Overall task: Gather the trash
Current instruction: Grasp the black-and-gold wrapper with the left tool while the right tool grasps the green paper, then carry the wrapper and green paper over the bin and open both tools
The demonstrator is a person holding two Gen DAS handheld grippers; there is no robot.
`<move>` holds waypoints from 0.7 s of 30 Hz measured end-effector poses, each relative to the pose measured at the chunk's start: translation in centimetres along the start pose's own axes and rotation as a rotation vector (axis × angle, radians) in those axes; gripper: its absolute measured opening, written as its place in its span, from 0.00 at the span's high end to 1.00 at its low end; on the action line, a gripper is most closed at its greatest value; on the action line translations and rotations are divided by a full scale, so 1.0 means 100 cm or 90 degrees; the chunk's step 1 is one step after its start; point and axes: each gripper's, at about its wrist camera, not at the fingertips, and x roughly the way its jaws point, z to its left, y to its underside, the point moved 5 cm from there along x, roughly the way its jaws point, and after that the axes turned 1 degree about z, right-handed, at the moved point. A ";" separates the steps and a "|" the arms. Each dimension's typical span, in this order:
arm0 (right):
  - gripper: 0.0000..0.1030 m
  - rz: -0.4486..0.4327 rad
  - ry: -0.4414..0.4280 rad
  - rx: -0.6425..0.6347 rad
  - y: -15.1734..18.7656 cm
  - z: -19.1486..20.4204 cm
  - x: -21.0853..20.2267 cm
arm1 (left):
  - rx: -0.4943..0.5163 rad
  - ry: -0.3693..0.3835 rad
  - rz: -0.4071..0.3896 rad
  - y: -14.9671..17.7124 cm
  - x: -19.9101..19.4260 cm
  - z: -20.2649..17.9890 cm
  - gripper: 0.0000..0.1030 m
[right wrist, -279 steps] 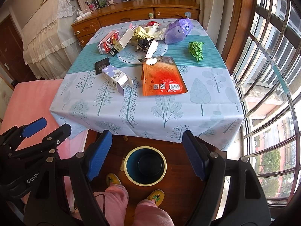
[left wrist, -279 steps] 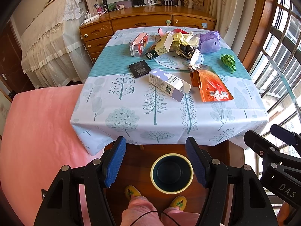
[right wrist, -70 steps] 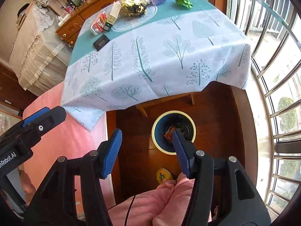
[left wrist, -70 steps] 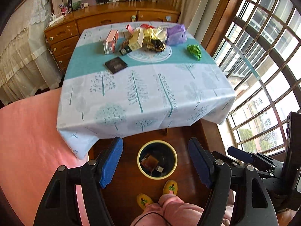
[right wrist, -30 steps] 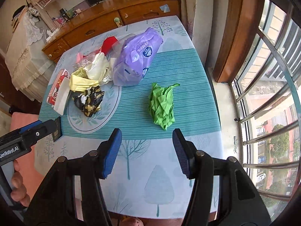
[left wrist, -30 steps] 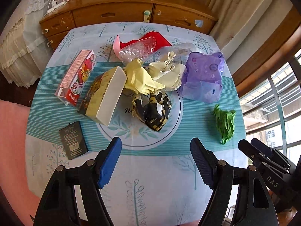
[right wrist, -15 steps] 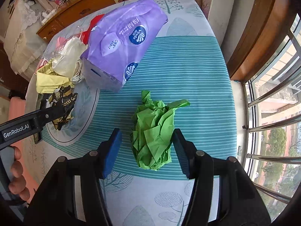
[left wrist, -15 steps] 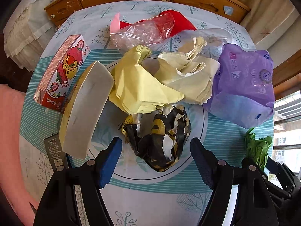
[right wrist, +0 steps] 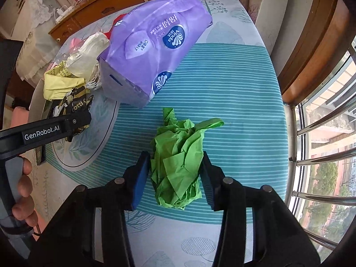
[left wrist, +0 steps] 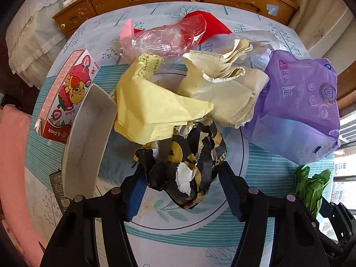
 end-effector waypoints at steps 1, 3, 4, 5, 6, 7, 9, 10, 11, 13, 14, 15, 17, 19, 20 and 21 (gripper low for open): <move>0.64 -0.004 -0.001 -0.003 0.001 0.003 -0.001 | 0.006 -0.003 -0.005 -0.001 -0.002 0.000 0.46; 0.65 -0.009 -0.007 -0.006 0.004 0.006 -0.005 | 0.018 -0.001 -0.012 0.001 -0.005 -0.007 0.50; 0.65 -0.012 -0.008 -0.008 0.005 0.009 -0.008 | 0.022 0.005 -0.012 0.002 -0.006 -0.009 0.52; 0.65 -0.015 -0.009 -0.010 0.006 0.012 -0.010 | 0.023 0.008 -0.012 0.004 -0.007 -0.010 0.52; 0.65 -0.017 -0.012 -0.013 0.007 0.014 -0.012 | 0.023 0.012 -0.011 0.006 -0.009 -0.010 0.53; 0.66 -0.018 -0.015 -0.016 0.009 0.012 -0.016 | 0.023 0.016 -0.011 0.010 -0.011 -0.011 0.53; 0.66 -0.025 -0.018 -0.024 0.011 0.016 -0.023 | 0.027 0.025 -0.014 0.016 -0.019 -0.009 0.53; 0.66 -0.026 -0.020 -0.027 0.013 0.018 -0.027 | 0.030 0.030 -0.018 0.019 -0.023 -0.006 0.53; 0.66 -0.027 -0.022 -0.028 0.015 0.022 -0.031 | 0.034 0.033 -0.023 0.024 -0.030 -0.005 0.53; 0.66 -0.032 -0.025 -0.032 0.023 0.030 -0.041 | 0.043 0.041 -0.036 0.034 -0.045 -0.001 0.53; 0.66 -0.034 -0.026 -0.034 0.027 0.035 -0.046 | 0.047 0.044 -0.042 0.034 -0.056 -0.002 0.53; 0.66 -0.036 -0.027 -0.036 0.030 0.039 -0.051 | 0.051 0.048 -0.049 0.039 -0.064 -0.001 0.53; 0.66 -0.042 -0.031 -0.035 0.035 0.046 -0.061 | 0.059 0.058 -0.064 0.053 -0.084 0.010 0.53; 0.66 -0.048 -0.034 -0.031 0.044 0.055 -0.073 | 0.065 0.069 -0.078 0.067 -0.102 0.022 0.53; 0.66 -0.052 -0.038 -0.028 0.049 0.059 -0.079 | 0.068 0.073 -0.085 0.076 -0.114 0.036 0.53; 0.66 -0.056 -0.041 -0.024 0.054 0.064 -0.087 | 0.071 0.080 -0.092 0.083 -0.124 0.043 0.53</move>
